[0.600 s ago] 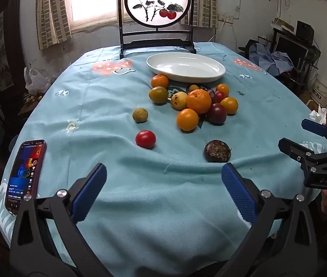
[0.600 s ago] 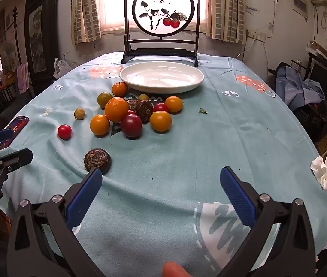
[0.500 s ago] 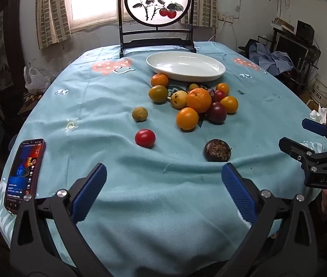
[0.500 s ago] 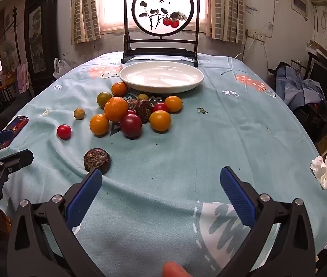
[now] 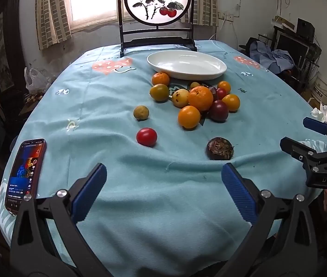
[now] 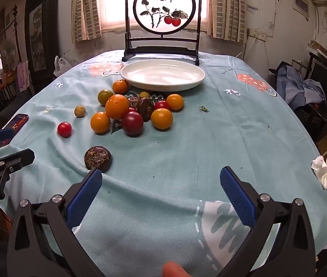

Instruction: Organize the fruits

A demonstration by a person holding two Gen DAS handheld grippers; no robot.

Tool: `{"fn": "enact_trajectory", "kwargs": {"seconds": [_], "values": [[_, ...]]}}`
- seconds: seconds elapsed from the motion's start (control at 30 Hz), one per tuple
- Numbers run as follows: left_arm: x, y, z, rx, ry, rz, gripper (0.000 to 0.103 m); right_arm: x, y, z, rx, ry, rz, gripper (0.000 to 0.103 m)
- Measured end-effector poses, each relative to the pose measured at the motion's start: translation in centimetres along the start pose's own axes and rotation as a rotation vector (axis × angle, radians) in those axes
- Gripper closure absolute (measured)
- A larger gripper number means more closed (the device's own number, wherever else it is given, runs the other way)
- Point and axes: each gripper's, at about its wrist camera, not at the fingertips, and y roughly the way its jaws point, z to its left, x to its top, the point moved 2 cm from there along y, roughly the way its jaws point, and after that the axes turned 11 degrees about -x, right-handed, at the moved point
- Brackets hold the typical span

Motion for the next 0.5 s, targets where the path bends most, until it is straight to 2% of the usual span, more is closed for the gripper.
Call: {"fn": "enact_trajectory", "kwargs": {"seconds": [0.5], "values": [[-0.1,0.07,0.15,0.005,-0.002,0.01,0.002,-0.18,0.32,0.28,-0.003,-0.003,0.005,0.001]]}}
